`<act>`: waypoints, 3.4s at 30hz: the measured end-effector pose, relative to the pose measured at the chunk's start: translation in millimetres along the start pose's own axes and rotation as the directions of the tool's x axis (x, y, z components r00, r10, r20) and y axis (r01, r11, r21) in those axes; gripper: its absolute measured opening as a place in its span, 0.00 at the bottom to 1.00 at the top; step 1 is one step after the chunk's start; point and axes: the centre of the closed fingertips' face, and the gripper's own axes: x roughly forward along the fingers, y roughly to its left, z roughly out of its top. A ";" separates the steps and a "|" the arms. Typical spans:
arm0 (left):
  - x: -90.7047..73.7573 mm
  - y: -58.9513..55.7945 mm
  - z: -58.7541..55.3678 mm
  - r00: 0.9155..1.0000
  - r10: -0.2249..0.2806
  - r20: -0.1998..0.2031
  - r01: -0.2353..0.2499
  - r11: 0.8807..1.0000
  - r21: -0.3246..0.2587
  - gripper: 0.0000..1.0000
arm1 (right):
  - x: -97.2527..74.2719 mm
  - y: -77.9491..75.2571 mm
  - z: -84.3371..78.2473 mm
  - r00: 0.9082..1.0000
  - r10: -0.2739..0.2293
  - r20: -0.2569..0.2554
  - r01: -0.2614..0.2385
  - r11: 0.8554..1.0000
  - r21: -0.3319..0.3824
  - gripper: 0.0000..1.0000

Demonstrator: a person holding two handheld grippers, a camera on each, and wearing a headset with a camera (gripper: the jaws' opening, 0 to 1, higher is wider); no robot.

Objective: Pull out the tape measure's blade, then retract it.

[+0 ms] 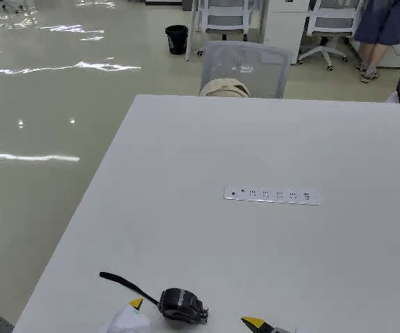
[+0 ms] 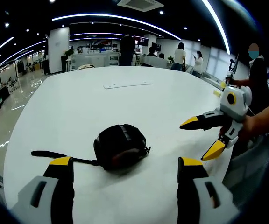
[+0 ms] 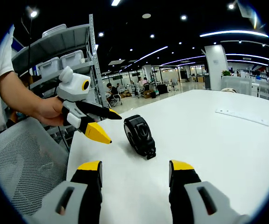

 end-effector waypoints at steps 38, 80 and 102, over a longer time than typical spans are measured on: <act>-62.9 -2.6 -25.5 0.990 -0.137 -0.030 0.139 0.988 0.073 0.92 | -62.1 12.8 -0.4 0.997 -0.074 -0.031 0.073 0.997 -0.028 0.61; -112.3 18.3 -54.8 0.994 -0.112 0.004 0.112 0.994 -0.019 0.91 | -114.2 25.8 -11.2 0.986 -0.163 -0.037 0.163 0.986 -0.020 0.67; -105.0 11.4 -58.2 0.991 -0.130 0.006 0.130 0.991 -0.031 0.91 | -119.2 23.9 -16.7 0.981 -0.189 -0.051 0.188 0.982 -0.012 0.68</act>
